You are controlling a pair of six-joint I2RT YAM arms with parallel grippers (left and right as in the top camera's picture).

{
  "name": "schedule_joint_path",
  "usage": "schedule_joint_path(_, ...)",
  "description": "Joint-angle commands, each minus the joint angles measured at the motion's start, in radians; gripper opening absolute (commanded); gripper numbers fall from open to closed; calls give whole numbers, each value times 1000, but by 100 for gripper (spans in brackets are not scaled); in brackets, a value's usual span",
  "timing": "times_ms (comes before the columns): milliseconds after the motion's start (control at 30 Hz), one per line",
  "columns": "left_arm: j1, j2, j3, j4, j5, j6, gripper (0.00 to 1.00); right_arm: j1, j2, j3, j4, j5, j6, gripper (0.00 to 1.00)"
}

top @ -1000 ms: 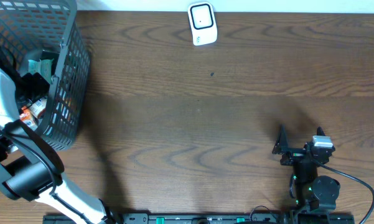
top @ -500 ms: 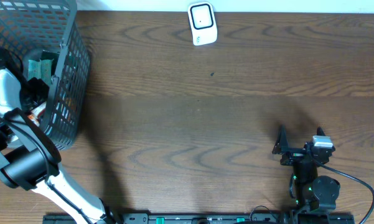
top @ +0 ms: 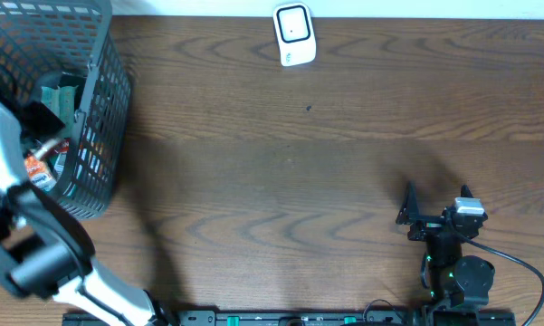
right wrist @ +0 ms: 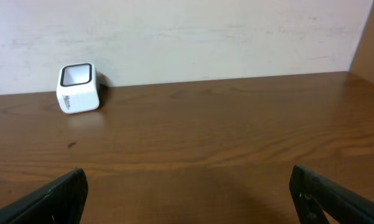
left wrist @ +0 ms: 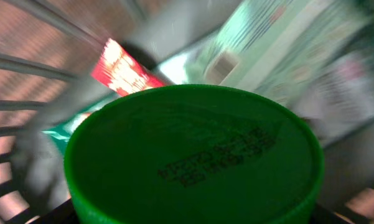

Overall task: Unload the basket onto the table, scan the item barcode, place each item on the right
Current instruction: 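Lift the jar out of the basket and carry it toward the scanner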

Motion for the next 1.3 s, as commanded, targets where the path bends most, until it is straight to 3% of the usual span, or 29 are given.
schedule_joint_path(0, 2, -172, 11, 5, -6, -31, 60, -7, -5, -2, -3, 2, 13, 99)
schedule_joint_path(367, -75, -576, 11, 1, 126, -64, 60, -7, -5, -2, -3, 2, 13, 99)
schedule_joint_path(667, -380, -765, 11, -93, 125, -124, 60, -7, -5, -2, -3, 2, 13, 99)
schedule_joint_path(900, -697, -666, -19, -242, 106, -178, 59, -7, -5, -2, -3, 2, 13, 99)
schedule_joint_path(1267, -1081, -267, -68, -238, 89, -284, 60, -7, -5, -2, -3, 2, 13, 99)
